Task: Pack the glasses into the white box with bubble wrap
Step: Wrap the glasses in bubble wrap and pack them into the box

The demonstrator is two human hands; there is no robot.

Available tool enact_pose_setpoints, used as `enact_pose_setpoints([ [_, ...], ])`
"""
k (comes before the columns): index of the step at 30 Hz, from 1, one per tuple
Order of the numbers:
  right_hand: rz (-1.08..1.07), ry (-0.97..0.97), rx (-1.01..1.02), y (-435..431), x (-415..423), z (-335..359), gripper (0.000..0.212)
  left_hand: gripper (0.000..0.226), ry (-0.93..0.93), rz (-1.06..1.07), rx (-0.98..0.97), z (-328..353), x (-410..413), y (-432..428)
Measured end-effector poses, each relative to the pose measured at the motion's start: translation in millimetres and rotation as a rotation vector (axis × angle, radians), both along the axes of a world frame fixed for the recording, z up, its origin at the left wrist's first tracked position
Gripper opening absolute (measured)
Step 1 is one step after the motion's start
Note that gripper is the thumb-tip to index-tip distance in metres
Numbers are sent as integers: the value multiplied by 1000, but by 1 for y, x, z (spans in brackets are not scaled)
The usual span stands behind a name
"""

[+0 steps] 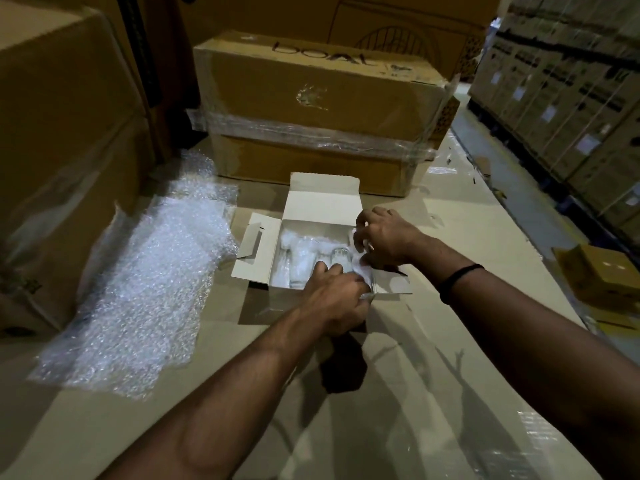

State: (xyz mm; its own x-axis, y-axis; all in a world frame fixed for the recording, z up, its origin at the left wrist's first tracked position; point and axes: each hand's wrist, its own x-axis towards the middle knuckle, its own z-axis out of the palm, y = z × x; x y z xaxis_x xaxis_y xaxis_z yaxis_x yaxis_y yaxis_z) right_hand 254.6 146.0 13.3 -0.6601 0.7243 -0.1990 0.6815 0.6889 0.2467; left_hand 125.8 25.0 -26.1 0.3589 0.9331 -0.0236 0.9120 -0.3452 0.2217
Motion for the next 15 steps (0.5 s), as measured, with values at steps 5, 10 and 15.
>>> enact_pose_setpoints([
  [5,76,2,88,-5,-9,-5,18,48,-78,-44,93,-4,3,-5],
  [10,56,-144,106,-8,-17,-11,16,48,-57,46,-94,0,6,-1],
  [15,-84,-264,-106,-2,-18,2,37,49,-209,72,5,-8,-11,0],
])
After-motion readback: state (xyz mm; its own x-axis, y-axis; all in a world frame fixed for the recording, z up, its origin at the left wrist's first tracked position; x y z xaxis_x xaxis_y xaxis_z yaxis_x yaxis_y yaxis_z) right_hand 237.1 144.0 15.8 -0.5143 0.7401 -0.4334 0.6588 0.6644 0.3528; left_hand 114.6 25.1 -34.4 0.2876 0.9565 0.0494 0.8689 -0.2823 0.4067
